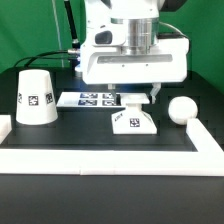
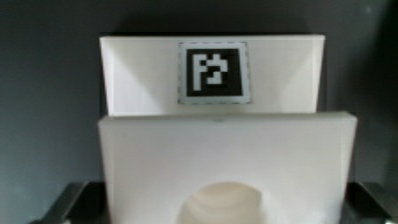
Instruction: Assemble lamp
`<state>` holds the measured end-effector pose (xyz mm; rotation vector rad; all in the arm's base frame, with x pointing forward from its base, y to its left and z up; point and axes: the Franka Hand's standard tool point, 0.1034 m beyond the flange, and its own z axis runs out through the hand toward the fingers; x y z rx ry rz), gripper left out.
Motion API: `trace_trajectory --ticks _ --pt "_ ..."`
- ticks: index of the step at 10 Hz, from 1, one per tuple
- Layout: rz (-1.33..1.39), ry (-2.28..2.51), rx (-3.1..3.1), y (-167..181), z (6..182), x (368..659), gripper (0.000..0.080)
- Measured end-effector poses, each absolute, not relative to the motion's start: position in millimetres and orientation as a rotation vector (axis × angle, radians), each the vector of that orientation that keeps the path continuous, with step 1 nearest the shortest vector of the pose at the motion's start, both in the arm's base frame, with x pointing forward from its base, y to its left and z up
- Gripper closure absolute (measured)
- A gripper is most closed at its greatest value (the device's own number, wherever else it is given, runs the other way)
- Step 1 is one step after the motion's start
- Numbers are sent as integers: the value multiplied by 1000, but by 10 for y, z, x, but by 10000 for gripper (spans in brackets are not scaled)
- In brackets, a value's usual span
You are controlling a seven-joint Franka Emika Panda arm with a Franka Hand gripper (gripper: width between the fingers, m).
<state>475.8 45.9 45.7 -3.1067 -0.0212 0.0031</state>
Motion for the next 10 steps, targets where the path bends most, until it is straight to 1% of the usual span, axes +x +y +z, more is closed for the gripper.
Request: trace_trajectory --ticks 5,6,10 --pt "-121 -100 -3090 584 475 5460 264" --pt "-136 -140 -3088 589 482 5517 264" --pt "-133 -140 -3088 589 479 5501 264"
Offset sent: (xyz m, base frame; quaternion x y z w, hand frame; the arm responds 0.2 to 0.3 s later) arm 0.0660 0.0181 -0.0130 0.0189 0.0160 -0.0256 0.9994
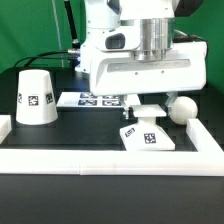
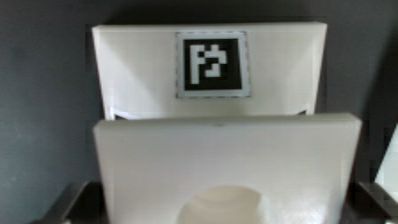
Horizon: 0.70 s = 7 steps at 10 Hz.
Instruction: Assemble lamp
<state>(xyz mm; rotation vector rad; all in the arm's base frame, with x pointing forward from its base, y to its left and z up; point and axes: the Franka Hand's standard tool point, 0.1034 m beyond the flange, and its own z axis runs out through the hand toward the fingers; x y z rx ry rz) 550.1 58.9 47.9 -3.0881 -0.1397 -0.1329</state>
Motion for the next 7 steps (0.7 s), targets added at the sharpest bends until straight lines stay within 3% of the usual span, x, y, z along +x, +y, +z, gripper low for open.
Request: trace_trajectory --ticks 7 --pt "-209 -9 -3057 1006 482 5950 263"
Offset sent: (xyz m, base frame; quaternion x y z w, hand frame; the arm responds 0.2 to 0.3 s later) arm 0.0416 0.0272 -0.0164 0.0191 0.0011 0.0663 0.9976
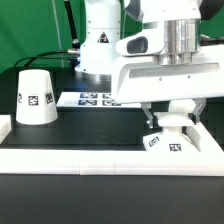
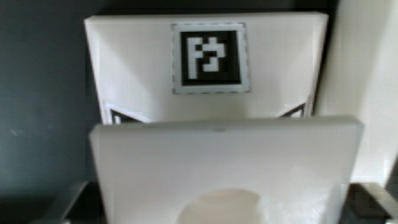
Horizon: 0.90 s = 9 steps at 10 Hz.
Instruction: Assemble lamp
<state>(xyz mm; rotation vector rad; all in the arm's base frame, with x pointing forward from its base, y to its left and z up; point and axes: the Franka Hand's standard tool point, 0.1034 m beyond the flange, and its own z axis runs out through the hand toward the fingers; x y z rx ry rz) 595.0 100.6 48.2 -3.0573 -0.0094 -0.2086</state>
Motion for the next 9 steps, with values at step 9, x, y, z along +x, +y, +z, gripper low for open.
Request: trace_trajectory --ticks 9 --pt "-250 36 -3059 1026 475 6063 116"
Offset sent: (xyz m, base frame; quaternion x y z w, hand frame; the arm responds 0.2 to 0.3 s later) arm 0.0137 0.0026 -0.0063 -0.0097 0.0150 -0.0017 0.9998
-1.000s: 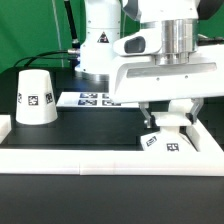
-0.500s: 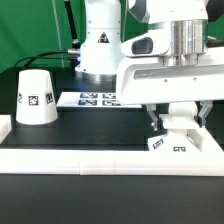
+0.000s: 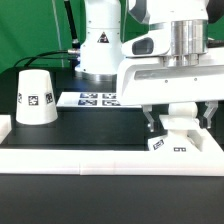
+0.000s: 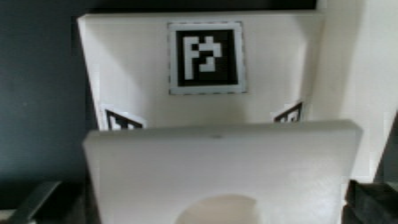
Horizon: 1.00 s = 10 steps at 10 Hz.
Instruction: Assemble lamp
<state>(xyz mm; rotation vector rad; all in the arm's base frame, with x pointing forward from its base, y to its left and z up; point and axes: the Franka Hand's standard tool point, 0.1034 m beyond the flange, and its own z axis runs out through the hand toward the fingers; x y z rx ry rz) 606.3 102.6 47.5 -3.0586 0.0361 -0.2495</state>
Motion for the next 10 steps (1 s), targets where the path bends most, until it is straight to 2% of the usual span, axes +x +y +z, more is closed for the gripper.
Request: trace_trajectory --ticks 2,8,10 --pt "-243 4 -3063 1010 520 5951 101" --pt "-164 -18 -3076 1040 647 5229 101" --pt "-162 -28 -3076 1041 640 5229 101"
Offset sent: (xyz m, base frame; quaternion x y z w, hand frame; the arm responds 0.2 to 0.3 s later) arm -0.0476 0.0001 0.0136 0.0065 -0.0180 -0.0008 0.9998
